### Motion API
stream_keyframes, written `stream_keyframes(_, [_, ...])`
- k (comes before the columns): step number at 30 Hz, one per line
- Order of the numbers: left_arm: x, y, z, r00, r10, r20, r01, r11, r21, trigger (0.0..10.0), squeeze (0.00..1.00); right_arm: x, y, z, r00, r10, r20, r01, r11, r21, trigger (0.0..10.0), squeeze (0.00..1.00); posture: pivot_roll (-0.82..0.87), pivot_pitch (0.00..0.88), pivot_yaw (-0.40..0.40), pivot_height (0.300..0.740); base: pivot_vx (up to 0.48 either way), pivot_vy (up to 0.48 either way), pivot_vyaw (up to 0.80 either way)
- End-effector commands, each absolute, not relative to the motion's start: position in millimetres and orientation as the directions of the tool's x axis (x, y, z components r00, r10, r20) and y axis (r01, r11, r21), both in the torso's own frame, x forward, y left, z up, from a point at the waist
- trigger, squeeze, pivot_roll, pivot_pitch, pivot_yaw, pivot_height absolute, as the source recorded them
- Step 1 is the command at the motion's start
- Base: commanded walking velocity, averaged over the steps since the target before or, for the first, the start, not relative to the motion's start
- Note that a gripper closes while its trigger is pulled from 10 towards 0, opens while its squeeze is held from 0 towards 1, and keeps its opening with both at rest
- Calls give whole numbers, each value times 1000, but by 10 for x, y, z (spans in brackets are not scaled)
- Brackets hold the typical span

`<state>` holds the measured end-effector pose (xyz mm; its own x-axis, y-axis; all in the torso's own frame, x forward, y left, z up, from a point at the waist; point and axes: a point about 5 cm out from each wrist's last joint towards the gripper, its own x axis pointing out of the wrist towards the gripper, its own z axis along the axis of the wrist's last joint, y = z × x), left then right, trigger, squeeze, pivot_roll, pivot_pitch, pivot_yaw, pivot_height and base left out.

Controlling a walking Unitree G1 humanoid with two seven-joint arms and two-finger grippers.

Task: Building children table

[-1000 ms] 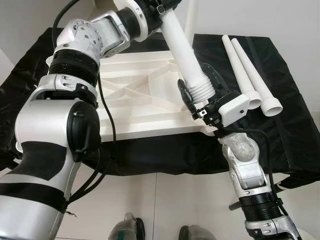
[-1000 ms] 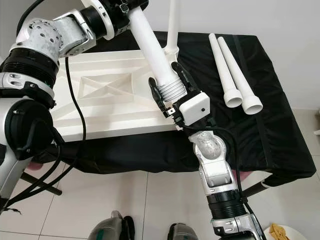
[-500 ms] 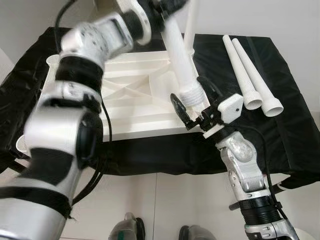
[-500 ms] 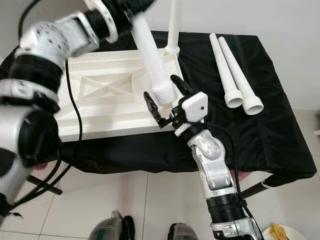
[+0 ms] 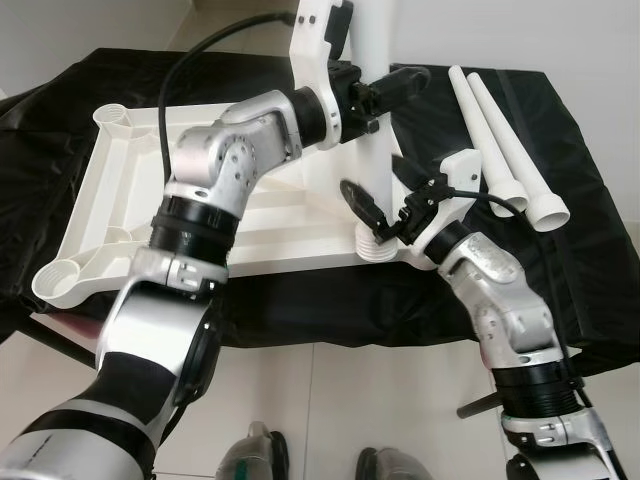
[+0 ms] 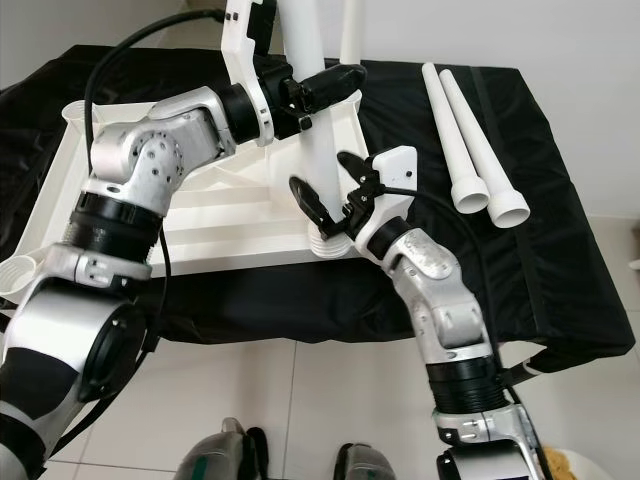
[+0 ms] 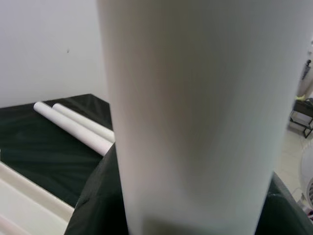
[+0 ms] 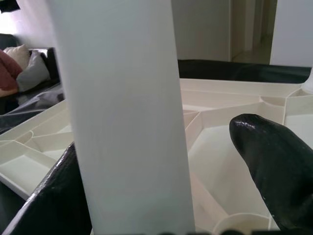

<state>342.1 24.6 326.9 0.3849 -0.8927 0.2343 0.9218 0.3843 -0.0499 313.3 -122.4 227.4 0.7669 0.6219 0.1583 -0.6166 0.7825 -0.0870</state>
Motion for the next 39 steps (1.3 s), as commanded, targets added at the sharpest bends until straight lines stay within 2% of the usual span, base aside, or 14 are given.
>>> stream_keyframes(1, [3355, 202, 3290, 333, -913, 235, 940, 340, -12, 10000, 0, 3146, -1255, 2258, 773, 621, 133, -617, 784, -70, 10000, 0, -7, 99, 14, 740, 0, 0, 0])
stream_keyframes(4, [3297, 165, 3231, 323, -923, 210, 941, 337, 34, 10000, 0, 3170, -1287, 2271, 755, 656, 15, -653, 754, -71, 10000, 0, -8, 99, 8, 740, 0, 0, 0])
stream_keyframes(8, [3244, 142, 3203, 314, -929, 197, 941, 332, 65, 10000, 0, 3173, -1307, 2321, 736, 676, -48, -677, 733, -64, 10000, 0, -8, 99, 8, 740, 0, 0, 0])
stream_keyframes(18, [3194, 100, 3149, 298, -938, 179, 945, 316, 85, 10000, 0, 3163, -1303, 2429, 703, 707, -80, -711, 696, -100, 10000, 0, -19, 89, 4, 740, 0, 0, 0])
stream_keyframes(19, [3189, 97, 3146, 296, -938, 178, 945, 315, 86, 10000, 0, 3160, -1303, 2433, 699, 710, -87, -715, 690, -111, 4745, 0, -19, 87, 4, 740, 0, 0, 0])
stream_keyframes(20, [3187, 95, 3143, 295, -939, 175, 945, 314, 89, 10000, 0, 3155, -1300, 2432, 695, 713, -93, -719, 685, -115, 0, 0, -20, 84, 6, 740, 0, 0, 0])
stream_keyframes(36, [3207, 81, 3137, 294, -943, 152, 947, 310, 90, 10000, 0, 3057, -1254, 2377, 655, 744, -133, -755, 641, -138, 0, 0, -28, 69, 25, 740, 0, 0, 0])
stream_keyframes(37, [3200, 75, 3135, 286, -946, 155, 950, 301, 81, 10000, 0, 3060, -1254, 2381, 664, 738, -122, -747, 648, -147, 10000, 0, -29, 68, 26, 740, 0, 0, 0])
stream_keyframes(38, [3199, 74, 3132, 282, -946, 160, 954, 294, 55, 10000, 1000, 3063, -1255, 2383, 674, 731, -107, -738, 659, -146, 10000, 0, -29, 66, 26, 740, 0, 0, 0])
stream_keyframes(39, [3199, 74, 3132, 282, -946, 160, 954, 294, 55, 10000, 1000, 3063, -1255, 2383, 674, 731, -107, -738, 659, -146, 10000, 0, -29, 66, 26, 740, 0, 0, 0])
